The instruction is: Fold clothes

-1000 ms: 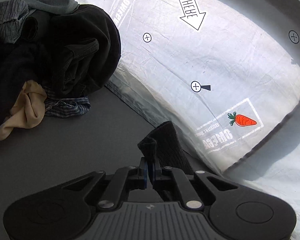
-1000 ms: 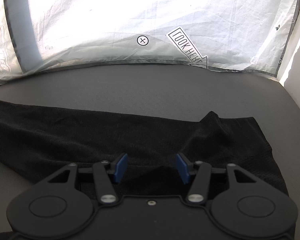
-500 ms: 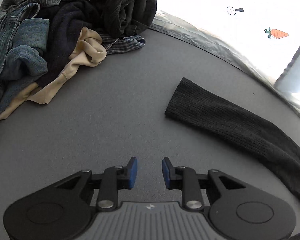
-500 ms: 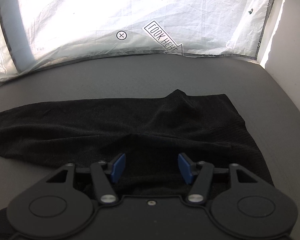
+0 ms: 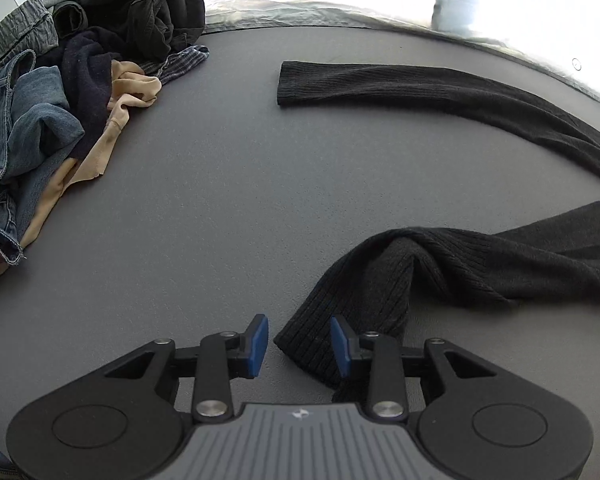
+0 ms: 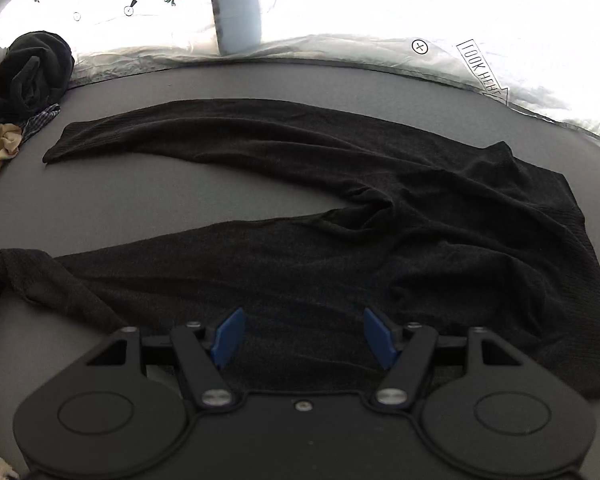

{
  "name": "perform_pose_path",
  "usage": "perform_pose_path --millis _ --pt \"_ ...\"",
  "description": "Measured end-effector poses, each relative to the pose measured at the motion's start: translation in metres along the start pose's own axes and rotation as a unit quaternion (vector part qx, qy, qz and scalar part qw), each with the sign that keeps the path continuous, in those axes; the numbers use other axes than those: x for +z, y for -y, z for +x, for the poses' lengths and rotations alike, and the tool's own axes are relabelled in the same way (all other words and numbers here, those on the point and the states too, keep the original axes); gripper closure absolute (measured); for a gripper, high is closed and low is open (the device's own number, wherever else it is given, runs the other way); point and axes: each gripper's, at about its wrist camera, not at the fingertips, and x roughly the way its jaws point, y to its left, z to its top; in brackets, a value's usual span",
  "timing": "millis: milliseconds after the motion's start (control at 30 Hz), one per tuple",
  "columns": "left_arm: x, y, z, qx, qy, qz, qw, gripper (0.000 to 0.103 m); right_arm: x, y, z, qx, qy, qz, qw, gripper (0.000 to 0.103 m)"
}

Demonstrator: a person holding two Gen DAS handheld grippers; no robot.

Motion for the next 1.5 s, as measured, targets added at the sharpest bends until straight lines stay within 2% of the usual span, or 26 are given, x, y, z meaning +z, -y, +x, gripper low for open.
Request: perform_pose_path --millis 133,267,367,500,533,567,633,667,700,767,867,933,1000,1033,1100,1133,1200,1233,1267,1367,1433,1500 --pt "-0.006 -0.005 0.011 -0.02 0.0 0.033 0.9992 0.064 -0.004 -0.057 -0.001 0.032 -0.001 -0.08 0.996 0.036" --pt "-0.003 -0.014 0.018 -0.073 0.003 0.046 0.9963 0.062 -0.003 -0.097 0.004 0.045 -0.005 -0.12 0.992 0.035" --pt "-0.001 -0.014 0.025 -0.099 0.004 0.047 0.994 0.06 -0.001 -0.116 0.016 0.05 -0.018 -0.127 0.991 0.034" --pt "0.001 -0.015 0.029 -0.121 0.012 0.05 0.9914 0.058 0.005 -0.13 0.036 0.049 -0.038 -0.172 0.983 0.035" --pt "0.001 -0.015 0.029 -0.122 0.013 0.053 0.991 0.059 0.006 -0.133 0.041 0.048 -0.044 -0.181 0.981 0.037" --pt "0.001 -0.015 0.029 -0.119 0.016 0.057 0.9911 0.063 0.009 -0.135 0.045 0.056 -0.051 -0.186 0.979 0.047" --pt "0.003 -0.017 0.029 -0.112 0.018 0.057 0.9919 0.086 0.014 -0.14 0.048 0.067 -0.057 -0.201 0.976 0.066" --pt "0.006 -0.019 0.029 -0.113 0.018 0.051 0.9921 0.097 0.015 -0.144 0.046 0.066 -0.054 -0.212 0.974 0.088" --pt "0.009 -0.02 0.027 -0.104 0.027 0.047 0.9931 0.097 0.017 -0.147 0.044 0.065 -0.051 -0.223 0.971 0.097" --pt "0.021 -0.02 0.021 -0.08 0.063 0.064 0.9927 0.097 0.02 -0.153 0.038 0.059 -0.035 -0.245 0.967 0.098" --pt "0.05 -0.02 0.008 -0.041 0.134 0.097 0.9854 0.097 0.028 -0.151 0.024 0.045 -0.002 -0.25 0.967 0.098" --pt "0.075 -0.024 -0.007 -0.019 0.19 0.107 0.9758 0.097 0.036 -0.145 0.013 0.034 0.024 -0.244 0.969 0.099" --pt "0.094 -0.027 -0.031 -0.008 0.252 0.124 0.9598 0.097 0.042 -0.141 0.0 0.021 0.054 -0.243 0.968 0.099" --pt "0.102 -0.027 -0.045 -0.004 0.285 0.136 0.9487 0.097 0.044 -0.143 -0.007 0.015 0.069 -0.251 0.965 0.099" --pt "0.104 -0.019 -0.068 0.007 0.347 0.194 0.9176 0.096 0.047 -0.148 -0.02 0.001 0.098 -0.266 0.959 0.099" --pt "0.101 -0.014 -0.074 0.017 0.366 0.225 0.903 0.096 0.045 -0.151 -0.022 -0.005 0.104 -0.276 0.956 0.099" --pt "0.084 -0.003 -0.074 0.04 0.369 0.287 0.883 0.096 0.042 -0.158 -0.025 -0.018 0.111 -0.296 0.949 0.099" --pt "0.074 0.0 -0.069 0.046 0.358 0.31 0.8796 0.095 0.038 -0.159 -0.021 -0.013 0.099 -0.293 0.951 0.099" --pt "0.059 0.003 -0.059 0.05 0.334 0.333 0.8802 0.095 0.034 -0.16 -0.016 -0.007 0.085 -0.288 0.954 0.098" --pt "0.011 0.005 -0.026 0.041 0.236 0.377 0.8946 0.092 0.016 -0.165 0.0 0.014 0.03 -0.28 0.959 0.096" --pt "-0.02 0.001 -0.015 0.013 0.172 0.37 0.913 0.092 0.002 -0.166 0.007 0.03 -0.005 -0.276 0.961 0.094" --pt "-0.034 -0.008 -0.017 -0.015 0.14 0.333 0.9324 0.092 -0.009 -0.166 0.008 0.045 -0.027 -0.266 0.963 0.09"
